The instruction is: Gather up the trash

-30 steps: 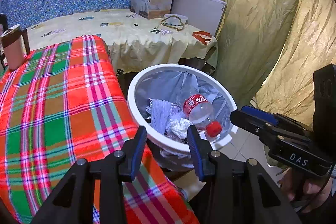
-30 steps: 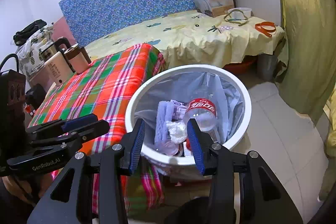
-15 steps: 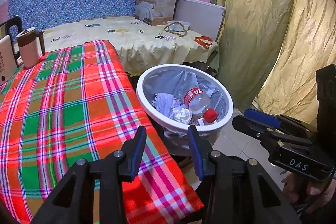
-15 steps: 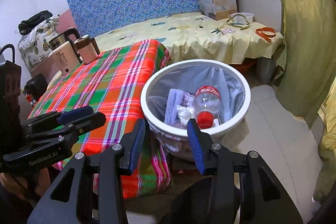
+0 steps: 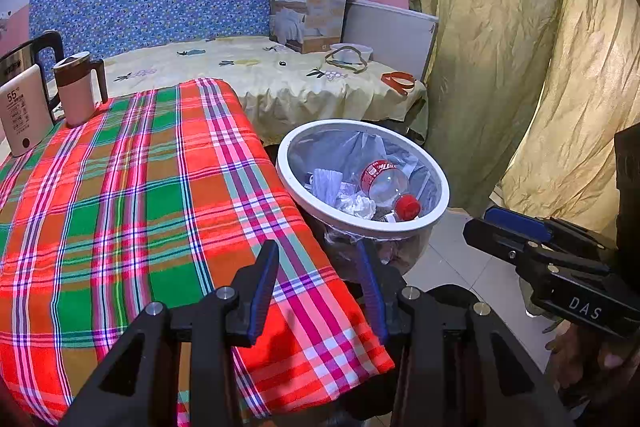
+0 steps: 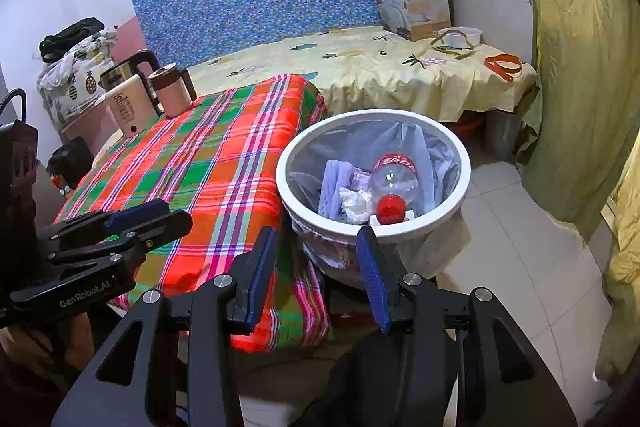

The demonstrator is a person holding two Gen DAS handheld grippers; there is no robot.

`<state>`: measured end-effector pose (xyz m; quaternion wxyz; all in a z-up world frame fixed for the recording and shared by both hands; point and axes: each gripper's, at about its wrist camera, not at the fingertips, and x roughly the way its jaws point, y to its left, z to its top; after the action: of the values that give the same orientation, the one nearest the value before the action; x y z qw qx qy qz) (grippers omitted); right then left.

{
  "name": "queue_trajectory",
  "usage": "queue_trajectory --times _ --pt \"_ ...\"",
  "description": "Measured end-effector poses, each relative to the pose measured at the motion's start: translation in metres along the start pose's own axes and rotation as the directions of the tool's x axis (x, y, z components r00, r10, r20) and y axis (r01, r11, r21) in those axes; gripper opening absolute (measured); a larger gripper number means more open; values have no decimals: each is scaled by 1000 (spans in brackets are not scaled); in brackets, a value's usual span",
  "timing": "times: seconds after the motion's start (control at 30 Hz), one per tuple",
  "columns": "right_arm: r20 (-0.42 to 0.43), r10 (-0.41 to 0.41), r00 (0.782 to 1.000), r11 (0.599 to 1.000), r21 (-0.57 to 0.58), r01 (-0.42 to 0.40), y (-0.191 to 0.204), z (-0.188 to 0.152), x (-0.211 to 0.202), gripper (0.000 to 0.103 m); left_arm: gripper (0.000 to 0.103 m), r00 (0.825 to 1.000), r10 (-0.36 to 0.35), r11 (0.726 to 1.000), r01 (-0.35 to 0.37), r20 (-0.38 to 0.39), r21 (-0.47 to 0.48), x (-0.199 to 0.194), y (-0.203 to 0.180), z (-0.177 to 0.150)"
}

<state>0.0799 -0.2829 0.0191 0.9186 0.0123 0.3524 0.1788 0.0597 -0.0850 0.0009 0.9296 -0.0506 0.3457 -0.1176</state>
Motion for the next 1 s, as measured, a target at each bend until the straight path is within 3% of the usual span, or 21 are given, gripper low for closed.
queue_trajectory --times 1.0 --pt "6 2 1000 1000 0 -2 -2 -5 -4 44 42 1000 16 1000 -16 10 6 -4 -6 -6"
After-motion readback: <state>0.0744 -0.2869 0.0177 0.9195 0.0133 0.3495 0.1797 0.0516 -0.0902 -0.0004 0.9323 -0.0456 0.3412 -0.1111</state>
